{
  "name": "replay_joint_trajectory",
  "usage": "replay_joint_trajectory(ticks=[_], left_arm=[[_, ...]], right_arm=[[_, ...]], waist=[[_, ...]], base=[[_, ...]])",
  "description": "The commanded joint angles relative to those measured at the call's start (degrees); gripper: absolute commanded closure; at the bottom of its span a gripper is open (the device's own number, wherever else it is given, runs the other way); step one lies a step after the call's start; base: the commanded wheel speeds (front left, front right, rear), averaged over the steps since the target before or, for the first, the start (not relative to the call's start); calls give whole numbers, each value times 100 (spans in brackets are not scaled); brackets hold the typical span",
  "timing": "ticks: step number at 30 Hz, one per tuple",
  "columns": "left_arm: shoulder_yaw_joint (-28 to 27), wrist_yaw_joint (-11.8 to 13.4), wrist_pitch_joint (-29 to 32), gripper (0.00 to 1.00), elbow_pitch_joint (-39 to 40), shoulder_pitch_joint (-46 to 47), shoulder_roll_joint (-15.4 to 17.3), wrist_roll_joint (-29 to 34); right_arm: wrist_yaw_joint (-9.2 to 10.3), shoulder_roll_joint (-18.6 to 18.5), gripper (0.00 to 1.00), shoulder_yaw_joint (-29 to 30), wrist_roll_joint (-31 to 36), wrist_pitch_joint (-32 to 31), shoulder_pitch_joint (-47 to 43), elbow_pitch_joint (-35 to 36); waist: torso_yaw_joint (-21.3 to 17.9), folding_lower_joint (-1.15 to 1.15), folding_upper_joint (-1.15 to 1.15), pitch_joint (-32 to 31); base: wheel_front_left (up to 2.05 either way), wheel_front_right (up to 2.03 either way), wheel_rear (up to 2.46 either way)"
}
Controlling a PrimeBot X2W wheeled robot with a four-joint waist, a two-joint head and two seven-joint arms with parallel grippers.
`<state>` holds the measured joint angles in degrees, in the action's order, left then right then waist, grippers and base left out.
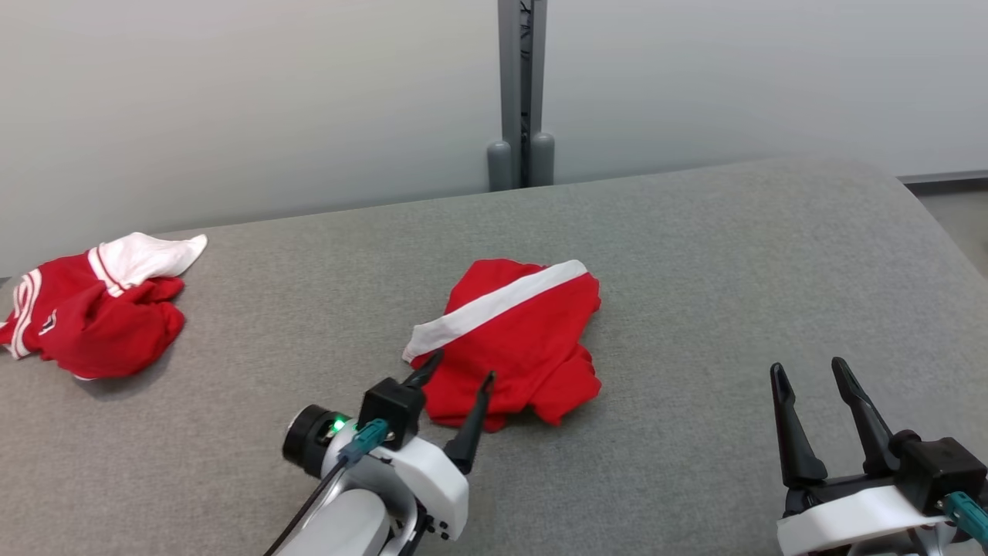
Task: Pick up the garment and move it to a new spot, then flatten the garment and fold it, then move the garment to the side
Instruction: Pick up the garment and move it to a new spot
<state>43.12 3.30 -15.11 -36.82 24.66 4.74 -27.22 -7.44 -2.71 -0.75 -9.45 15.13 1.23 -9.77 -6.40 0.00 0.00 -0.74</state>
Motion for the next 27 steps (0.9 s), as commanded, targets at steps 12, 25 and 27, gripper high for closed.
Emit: replay_joint_trajectory(ticks=[12, 25, 27], left_arm=[[-1535, 600, -5, 0, 1361, -1441, 327, 492], [-2609, 610, -5, 0, 2128, -2669, 229, 938], [-2722, 583, -5, 0, 2163, -2757, 173, 992]], right_arm=[[-9, -35, 0, 84, 27, 4, -156, 71], [-9, -35, 0, 55, -69, 4, -341, 10], [-9, -35, 0, 44, -65, 4, -353, 8]], waist=[[465, 0, 0, -230], [626, 0, 0, -335], [628, 0, 0, -336]], base=[[0, 0, 0], [0, 0, 0], [0, 0, 0]])
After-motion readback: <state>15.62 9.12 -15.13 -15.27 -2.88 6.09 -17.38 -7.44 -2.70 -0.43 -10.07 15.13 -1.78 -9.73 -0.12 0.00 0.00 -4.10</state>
